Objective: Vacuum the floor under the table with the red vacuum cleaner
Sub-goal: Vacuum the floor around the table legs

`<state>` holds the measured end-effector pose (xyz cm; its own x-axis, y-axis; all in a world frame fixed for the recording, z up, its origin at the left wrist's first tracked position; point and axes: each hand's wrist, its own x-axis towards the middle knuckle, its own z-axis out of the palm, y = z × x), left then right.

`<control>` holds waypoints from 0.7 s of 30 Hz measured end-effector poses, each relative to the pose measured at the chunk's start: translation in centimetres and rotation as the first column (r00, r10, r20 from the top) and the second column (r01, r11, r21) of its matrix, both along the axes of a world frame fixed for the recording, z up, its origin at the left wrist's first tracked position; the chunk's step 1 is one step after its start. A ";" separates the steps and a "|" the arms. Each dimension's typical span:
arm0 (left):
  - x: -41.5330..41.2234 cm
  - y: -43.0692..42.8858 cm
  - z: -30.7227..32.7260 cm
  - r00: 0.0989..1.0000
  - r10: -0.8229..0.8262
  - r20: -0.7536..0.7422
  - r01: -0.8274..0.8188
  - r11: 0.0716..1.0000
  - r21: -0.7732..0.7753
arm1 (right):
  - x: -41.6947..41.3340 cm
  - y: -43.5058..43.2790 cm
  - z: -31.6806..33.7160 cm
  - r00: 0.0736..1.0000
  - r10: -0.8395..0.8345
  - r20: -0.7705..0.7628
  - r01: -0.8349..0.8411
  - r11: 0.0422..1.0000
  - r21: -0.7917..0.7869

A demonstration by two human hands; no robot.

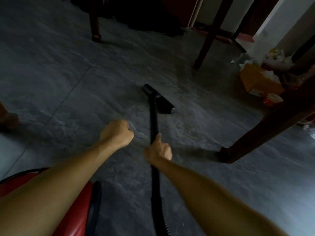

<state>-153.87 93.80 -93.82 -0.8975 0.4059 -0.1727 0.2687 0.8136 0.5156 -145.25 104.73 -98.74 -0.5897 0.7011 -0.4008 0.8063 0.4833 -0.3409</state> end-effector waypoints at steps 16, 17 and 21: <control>-2.7 -1.0 -1.6 1.000 0.025 -0.011 -0.025 0.999 0.025 | -3.8 -4.5 -1.5 0.966 0.233 -0.111 -0.237 0.971 -0.017; -3.4 -1.3 -1.7 0.999 0.030 -0.017 -0.029 0.999 0.019 | -5.4 -2.4 -1.4 0.971 0.203 -0.124 -0.199 0.979 0.040; -6.0 -2.7 -1.6 0.999 0.033 -0.014 -0.033 0.999 -0.010 | -11.5 6.8 0.7 0.983 0.084 -0.161 -0.070 0.993 0.094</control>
